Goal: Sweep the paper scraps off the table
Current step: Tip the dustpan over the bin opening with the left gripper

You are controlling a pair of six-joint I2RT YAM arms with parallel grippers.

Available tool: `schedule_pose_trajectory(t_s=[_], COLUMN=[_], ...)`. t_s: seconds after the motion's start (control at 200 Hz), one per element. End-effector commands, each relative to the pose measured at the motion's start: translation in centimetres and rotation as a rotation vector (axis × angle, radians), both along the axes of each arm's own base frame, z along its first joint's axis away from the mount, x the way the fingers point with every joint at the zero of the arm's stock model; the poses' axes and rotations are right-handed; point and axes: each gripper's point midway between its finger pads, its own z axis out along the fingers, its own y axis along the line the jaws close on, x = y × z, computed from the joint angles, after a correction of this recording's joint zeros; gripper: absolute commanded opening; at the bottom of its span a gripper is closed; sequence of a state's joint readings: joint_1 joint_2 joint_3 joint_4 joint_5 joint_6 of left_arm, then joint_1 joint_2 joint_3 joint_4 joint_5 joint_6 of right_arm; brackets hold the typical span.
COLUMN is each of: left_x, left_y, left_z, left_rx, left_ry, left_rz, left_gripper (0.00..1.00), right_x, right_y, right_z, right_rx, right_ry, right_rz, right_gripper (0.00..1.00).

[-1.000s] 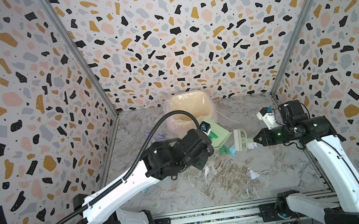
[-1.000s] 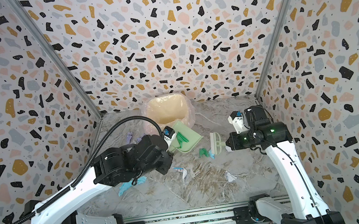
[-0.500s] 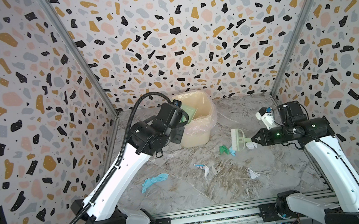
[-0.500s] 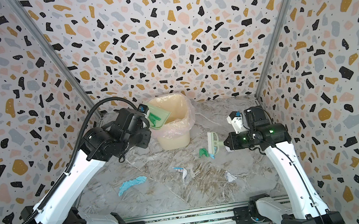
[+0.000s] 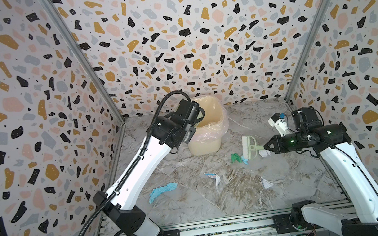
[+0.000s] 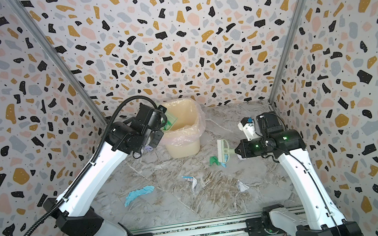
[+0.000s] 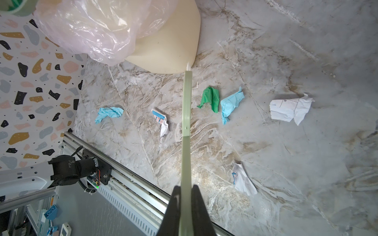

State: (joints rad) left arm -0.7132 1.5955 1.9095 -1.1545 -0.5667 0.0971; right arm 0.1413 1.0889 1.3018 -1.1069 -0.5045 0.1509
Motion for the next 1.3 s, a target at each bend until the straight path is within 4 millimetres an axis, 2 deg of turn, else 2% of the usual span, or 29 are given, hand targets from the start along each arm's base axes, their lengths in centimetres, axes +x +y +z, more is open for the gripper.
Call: schedule_pose_trajectory(t_s=[0.0,0.165,0.34,0.626,0.736,1.016,1.296], left_x=[1.4,2.8,4.2,5.1,5.4,4.9,4.6], left_y=[0.4,0.3,0.5,-0.3,-0.9,-1.1,-0.9], left_z=[3.0,3.4,2.3,1.3,1.2,0.4,1.6], left_rx=[0.068,0.169,0.319,0.619,0.684,0.77,0.741], left_ry=[-0.104,-0.135,-0.129,-0.159,-0.176,-0.177,-0.214], left_rz=[-0.024,-0.042,-0.055,-0.088,-0.096,-0.122,-0.092], left_gripper=[0.0,0.0,0.0,0.0,0.0,0.0,0.0], right_x=[-0.2,-0.1,-0.2,-0.3,-0.2,-0.4,-0.3], right_y=[0.0,0.1,0.1,0.1,0.1,0.2,0.1], right_z=[0.2,0.1,0.1,-0.1,-0.1,-0.2,-0.3], right_rx=[0.003,0.007,0.005,0.009,0.008,0.012,0.009], right_ry=[-0.001,0.006,0.017,0.035,0.034,0.035,0.031], right_rz=[0.012,0.015,0.013,0.009,0.01,0.014,0.013], right_gripper=[0.0,0.0,0.0,0.0,0.0,0.0,0.0])
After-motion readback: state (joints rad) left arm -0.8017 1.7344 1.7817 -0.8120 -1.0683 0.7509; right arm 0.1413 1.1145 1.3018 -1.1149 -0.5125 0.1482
